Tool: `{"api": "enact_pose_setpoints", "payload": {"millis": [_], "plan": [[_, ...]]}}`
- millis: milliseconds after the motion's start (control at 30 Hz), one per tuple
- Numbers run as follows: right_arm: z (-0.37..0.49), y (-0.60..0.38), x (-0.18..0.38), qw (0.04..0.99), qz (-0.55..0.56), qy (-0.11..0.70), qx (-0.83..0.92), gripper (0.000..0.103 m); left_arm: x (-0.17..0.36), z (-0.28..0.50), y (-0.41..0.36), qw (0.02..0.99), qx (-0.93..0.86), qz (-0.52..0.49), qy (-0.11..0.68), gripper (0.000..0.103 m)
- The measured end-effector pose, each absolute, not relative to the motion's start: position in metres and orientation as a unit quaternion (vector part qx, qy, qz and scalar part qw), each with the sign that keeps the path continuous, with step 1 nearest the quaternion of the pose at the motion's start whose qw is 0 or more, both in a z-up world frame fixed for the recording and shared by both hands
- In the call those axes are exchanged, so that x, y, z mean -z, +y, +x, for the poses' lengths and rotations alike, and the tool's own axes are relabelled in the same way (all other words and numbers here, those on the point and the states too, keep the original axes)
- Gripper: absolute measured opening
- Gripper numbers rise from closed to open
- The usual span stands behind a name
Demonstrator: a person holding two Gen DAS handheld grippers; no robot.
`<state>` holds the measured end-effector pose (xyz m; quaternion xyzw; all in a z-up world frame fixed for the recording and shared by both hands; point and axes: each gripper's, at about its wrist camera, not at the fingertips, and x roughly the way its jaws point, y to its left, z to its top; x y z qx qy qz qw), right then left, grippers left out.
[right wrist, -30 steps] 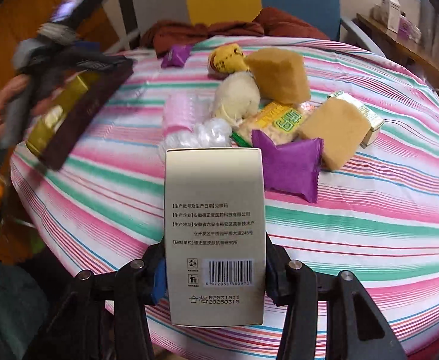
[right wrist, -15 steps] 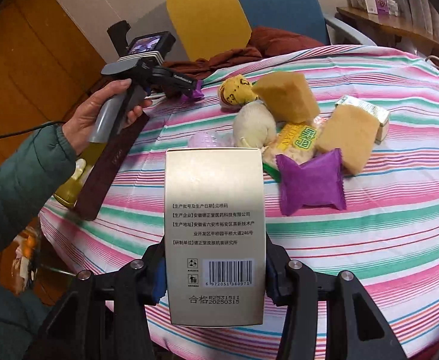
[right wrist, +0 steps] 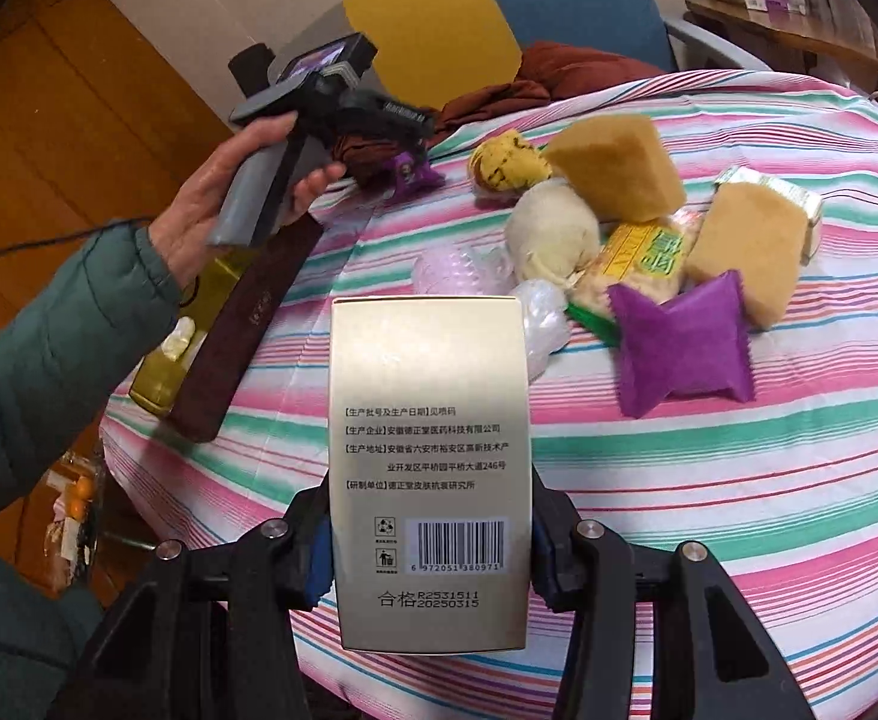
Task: Organize objects
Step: 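Grasp the purple candy packet with the left gripper while the right gripper holds the box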
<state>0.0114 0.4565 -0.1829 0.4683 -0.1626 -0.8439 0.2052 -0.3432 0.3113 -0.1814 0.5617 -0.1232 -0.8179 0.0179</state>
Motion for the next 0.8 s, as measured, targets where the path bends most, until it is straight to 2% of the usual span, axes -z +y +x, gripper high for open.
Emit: {"api": "enact_pose_setpoints", "payload": {"millis": [267, 333, 367, 433, 467, 533, 633, 767, 800], "plan": [[0.01, 0.449, 0.187, 0.219, 0.468, -0.171, 0.839, 0.05, 0.19, -0.356, 0.319, 0.038, 0.813, 0.568, -0.122, 0.103], [0.01, 0.449, 0.188, 0.22, 0.466, -0.175, 0.839, 0.05, 0.198, -0.359, 0.319, 0.044, 0.806, 0.578, -0.125, 0.097], [0.01, 0.449, 0.188, 0.22, 0.465, -0.177, 0.839, 0.05, 0.202, -0.361, 0.317, 0.044, 0.799, 0.588, -0.117, 0.085], [0.011, 0.449, 0.188, 0.22, 0.464, -0.18, 0.839, 0.05, 0.202, -0.36, 0.311, 0.042, 0.805, 0.585, -0.088, 0.081], [0.011, 0.449, 0.189, 0.22, 0.464, -0.181, 0.838, 0.05, 0.201, -0.359, 0.31, 0.046, 0.808, 0.581, -0.087, 0.076], [0.012, 0.45, 0.189, 0.22, 0.463, -0.185, 0.838, 0.05, 0.2, -0.358, 0.311, 0.047, 0.809, 0.577, -0.1, 0.075], [0.013, 0.449, 0.186, 0.219, 0.459, -0.185, 0.841, 0.05, 0.198, -0.354, 0.313, 0.049, 0.814, 0.565, -0.122, 0.062], [0.015, 0.446, 0.178, 0.216, 0.451, -0.181, 0.847, 0.05, 0.193, -0.343, 0.306, 0.038, 0.818, 0.56, -0.127, 0.058], [0.016, 0.444, 0.175, 0.215, 0.448, -0.179, 0.849, 0.05, 0.189, -0.338, 0.303, 0.035, 0.821, 0.556, -0.128, 0.053]]}}
